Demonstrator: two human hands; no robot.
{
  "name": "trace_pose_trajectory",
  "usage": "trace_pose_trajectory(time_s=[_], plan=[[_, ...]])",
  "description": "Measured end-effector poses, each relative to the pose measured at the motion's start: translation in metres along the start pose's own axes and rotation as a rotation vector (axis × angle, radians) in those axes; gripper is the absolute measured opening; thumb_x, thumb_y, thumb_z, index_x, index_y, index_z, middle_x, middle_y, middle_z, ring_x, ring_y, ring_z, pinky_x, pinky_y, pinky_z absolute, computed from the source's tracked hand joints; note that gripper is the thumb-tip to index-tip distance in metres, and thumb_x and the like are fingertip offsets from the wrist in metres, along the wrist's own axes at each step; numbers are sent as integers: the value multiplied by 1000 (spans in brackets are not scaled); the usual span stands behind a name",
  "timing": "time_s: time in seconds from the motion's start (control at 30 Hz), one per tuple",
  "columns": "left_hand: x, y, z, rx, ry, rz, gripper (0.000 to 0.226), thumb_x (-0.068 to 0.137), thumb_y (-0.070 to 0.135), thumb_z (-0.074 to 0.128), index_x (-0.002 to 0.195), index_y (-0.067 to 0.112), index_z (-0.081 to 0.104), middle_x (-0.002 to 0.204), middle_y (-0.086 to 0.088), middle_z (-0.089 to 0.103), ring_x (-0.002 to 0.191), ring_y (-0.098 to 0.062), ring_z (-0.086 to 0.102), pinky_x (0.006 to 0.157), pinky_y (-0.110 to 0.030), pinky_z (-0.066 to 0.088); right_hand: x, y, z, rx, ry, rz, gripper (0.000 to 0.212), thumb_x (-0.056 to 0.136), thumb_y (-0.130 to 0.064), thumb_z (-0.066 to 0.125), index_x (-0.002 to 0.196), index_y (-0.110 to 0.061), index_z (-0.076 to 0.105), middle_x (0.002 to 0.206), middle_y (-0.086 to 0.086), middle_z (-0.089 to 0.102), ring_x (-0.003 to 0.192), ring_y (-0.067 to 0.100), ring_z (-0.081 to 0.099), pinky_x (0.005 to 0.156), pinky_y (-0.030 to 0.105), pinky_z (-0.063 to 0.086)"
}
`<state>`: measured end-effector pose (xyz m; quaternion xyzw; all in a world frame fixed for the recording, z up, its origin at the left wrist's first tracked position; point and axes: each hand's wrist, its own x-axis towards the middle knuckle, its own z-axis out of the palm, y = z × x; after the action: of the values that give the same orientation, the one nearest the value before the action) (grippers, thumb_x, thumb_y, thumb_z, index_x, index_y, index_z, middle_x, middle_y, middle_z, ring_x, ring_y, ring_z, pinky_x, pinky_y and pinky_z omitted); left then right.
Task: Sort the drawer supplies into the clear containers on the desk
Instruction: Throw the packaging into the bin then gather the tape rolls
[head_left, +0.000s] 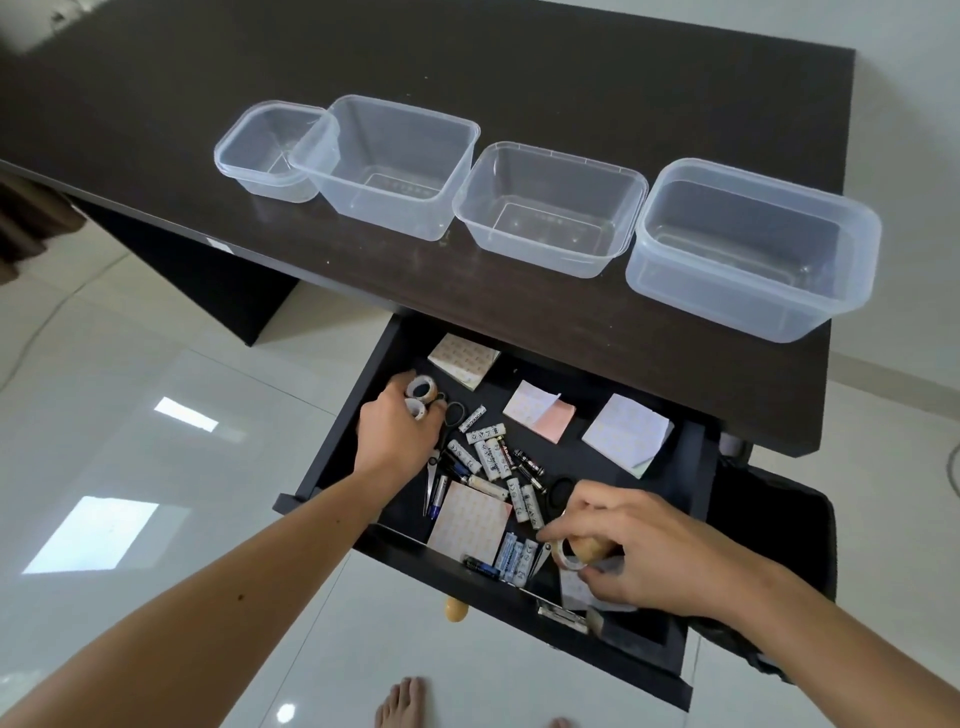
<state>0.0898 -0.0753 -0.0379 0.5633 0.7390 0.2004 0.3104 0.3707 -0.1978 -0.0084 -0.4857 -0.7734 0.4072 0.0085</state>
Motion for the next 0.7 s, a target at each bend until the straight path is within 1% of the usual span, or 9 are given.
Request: trace_pose_trajectory(time_s=[0.1, 0.23, 0.37, 0.43, 0.5, 0.57, 0.6, 0.67, 0.7], plan=[[1, -2, 1, -31, -12, -34, 46, 96, 30, 73, 138, 18, 58, 83, 11, 65, 74, -6, 67, 58, -17, 49, 0, 0, 2, 11, 16, -9, 48, 89, -24, 67, 130, -50, 65, 116, -24, 49, 97, 2, 61, 77, 41, 61], [-2, 0, -1, -103, -10, -32, 43, 94, 27, 74, 133, 23, 57, 88, 9, 65, 69, -6, 69, 50, -12, 48, 0, 0, 0, 67, 67, -3, 46, 86, -23, 70, 126, -46, 70, 117, -23, 56, 100, 4, 65, 84, 31, 57], [-7, 3, -8, -210, -22, 24, 36, 94, 36, 75, 125, 31, 57, 96, 4, 69, 66, -14, 71, 52, -11, 51, 2, -4, -1, 149, 160, -4, 44, 81, -19, 76, 118, -42, 75, 123, -24, 62, 112, 4, 66, 91, 22, 54], [-9, 4, -16, -242, -46, 72, 33, 94, 36, 76, 122, 33, 57, 93, 5, 70, 67, -9, 68, 55, -8, 49, 4, -6, -1, 191, 206, 5, 43, 79, -19, 77, 115, -41, 77, 123, -23, 65, 113, 5, 68, 93, 25, 55], [-10, 5, -27, -259, -115, 109, 34, 91, 37, 80, 117, 36, 59, 89, 5, 73, 67, -3, 65, 59, -7, 46, 9, -12, -3, 219, 247, 28, 44, 79, -17, 79, 114, -43, 77, 118, -21, 68, 108, 7, 69, 89, 25, 56], [-11, 5, -39, -257, -199, 145, 35, 86, 37, 85, 113, 37, 62, 94, 9, 74, 73, 1, 66, 65, -10, 45, 18, -22, -5, 259, 280, 33, 47, 81, -12, 81, 115, -45, 78, 115, -20, 70, 104, 8, 70, 84, 19, 54], [-11, 4, -46, -259, -233, 161, 36, 84, 35, 87, 112, 35, 64, 98, 12, 74, 70, 0, 66, 66, -14, 48, 25, -28, -6, 290, 294, 35, 48, 81, -9, 82, 113, -45, 80, 114, -19, 71, 103, 8, 70, 82, 18, 54], [-13, 3, -61, -297, -289, 176, 39, 84, 30, 88, 115, 31, 64, 103, 11, 73, 60, -4, 65, 59, -26, 56, 42, -38, -8, 355, 316, 38, 45, 80, -7, 83, 105, -44, 83, 113, -19, 72, 103, 7, 71, 83, 22, 56], [-13, 1, -70, -321, -312, 188, 41, 84, 27, 88, 117, 29, 63, 103, 10, 73, 60, -8, 67, 58, -30, 60, 52, -44, -8, 383, 320, 41, 43, 79, -6, 83, 102, -43, 84, 112, -19, 73, 103, 7, 71, 84, 23, 57]])
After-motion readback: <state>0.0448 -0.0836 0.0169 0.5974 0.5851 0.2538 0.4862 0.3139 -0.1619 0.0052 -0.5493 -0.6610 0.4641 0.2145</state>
